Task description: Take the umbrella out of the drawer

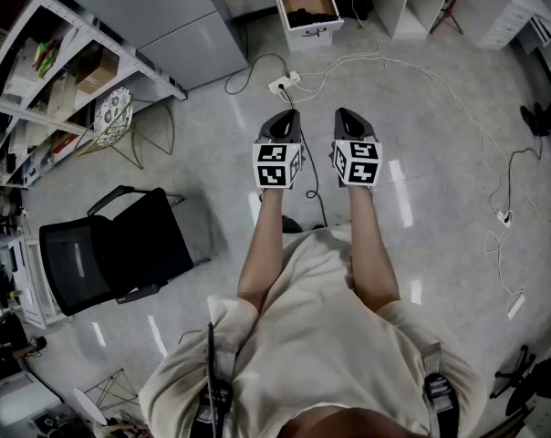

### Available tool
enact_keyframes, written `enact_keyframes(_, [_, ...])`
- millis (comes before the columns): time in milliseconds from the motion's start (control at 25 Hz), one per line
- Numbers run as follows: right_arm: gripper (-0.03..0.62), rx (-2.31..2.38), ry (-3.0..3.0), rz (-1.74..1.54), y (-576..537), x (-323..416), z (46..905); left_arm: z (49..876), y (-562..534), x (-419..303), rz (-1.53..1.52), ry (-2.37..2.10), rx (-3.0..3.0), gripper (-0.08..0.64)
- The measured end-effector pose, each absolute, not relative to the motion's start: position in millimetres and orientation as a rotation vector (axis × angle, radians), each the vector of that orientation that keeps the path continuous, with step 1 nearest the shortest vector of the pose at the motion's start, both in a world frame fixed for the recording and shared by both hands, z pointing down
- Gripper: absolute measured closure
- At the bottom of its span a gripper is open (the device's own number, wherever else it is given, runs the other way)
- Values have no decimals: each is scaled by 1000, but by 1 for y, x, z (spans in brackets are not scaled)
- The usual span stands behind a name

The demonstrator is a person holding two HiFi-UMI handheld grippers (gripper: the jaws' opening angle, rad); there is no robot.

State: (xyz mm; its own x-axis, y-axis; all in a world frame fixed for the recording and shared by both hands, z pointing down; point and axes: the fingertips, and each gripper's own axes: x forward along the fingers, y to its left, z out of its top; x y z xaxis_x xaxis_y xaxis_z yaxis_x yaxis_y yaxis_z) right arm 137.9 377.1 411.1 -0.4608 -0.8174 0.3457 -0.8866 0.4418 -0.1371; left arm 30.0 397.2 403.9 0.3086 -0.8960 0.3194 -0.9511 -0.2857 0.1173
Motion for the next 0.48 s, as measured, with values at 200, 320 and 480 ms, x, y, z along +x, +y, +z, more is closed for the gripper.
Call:
enact_keyframes(200, [523,1489,-2462,410,369,138,411,409,390,32,275,-1645,2305,551])
enact_keyframes(320, [523,1470,-2439,408,361,137,417,412,382,30,285,-1641,2307,551])
enact_keyframes(480, [522,1457,-2427,383,341,132,421,411,359,23,271,-1634,2326,551])
